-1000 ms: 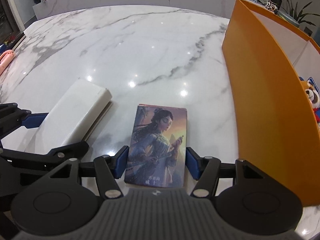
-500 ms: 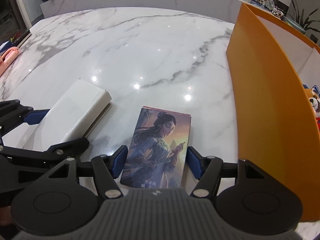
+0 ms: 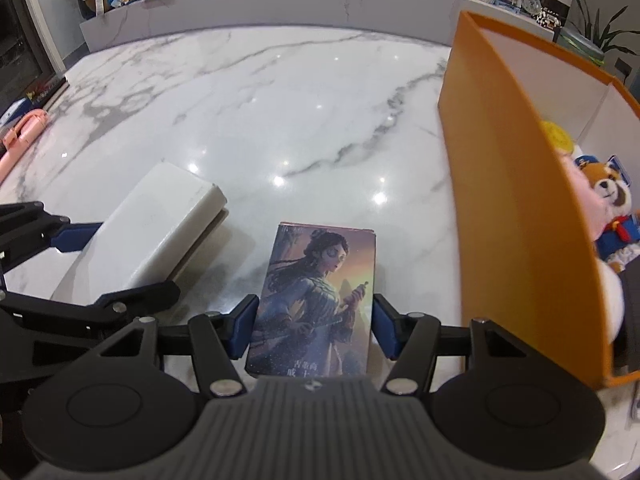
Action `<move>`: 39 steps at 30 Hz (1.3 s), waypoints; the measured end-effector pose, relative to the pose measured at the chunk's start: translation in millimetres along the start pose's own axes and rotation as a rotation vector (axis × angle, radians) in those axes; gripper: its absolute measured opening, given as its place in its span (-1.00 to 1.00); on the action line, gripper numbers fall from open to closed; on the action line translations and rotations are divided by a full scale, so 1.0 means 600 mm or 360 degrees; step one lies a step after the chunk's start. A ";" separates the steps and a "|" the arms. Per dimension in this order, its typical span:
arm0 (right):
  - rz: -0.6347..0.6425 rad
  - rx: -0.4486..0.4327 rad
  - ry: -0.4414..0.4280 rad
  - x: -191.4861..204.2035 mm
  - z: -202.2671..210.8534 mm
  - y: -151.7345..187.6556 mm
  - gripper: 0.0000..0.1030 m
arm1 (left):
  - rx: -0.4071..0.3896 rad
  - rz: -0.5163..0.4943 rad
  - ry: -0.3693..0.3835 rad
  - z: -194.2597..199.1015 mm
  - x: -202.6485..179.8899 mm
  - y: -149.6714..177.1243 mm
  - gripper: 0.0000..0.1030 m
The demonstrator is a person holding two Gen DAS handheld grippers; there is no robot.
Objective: Organize objects
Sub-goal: 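Carry the white box in the left tool while the right tool carries the book into the orange box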
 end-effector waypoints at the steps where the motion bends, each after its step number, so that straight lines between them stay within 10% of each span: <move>1: 0.0000 -0.0011 0.0000 -0.001 0.007 -0.002 0.19 | -0.0003 -0.0009 -0.0001 0.004 -0.003 -0.001 0.36; 21: 0.0032 -0.0327 0.0084 -0.078 0.201 -0.048 0.18 | -0.0203 -0.0219 0.0081 0.073 -0.100 -0.147 0.37; 39: -0.0093 -0.0361 0.0347 -0.286 0.248 -0.076 0.17 | -0.0209 -0.0493 0.0253 -0.037 -0.287 -0.280 0.36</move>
Point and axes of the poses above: each gripper's, at about its wrist camera, not at the fingertips, and z roughly against the way its jaws point, x to its left, y to its underside, the point moved 2 cm from there along -z, roughly the way its jaws point, and after that the axes turned 3 degrees about y, right-handed, at the moved point
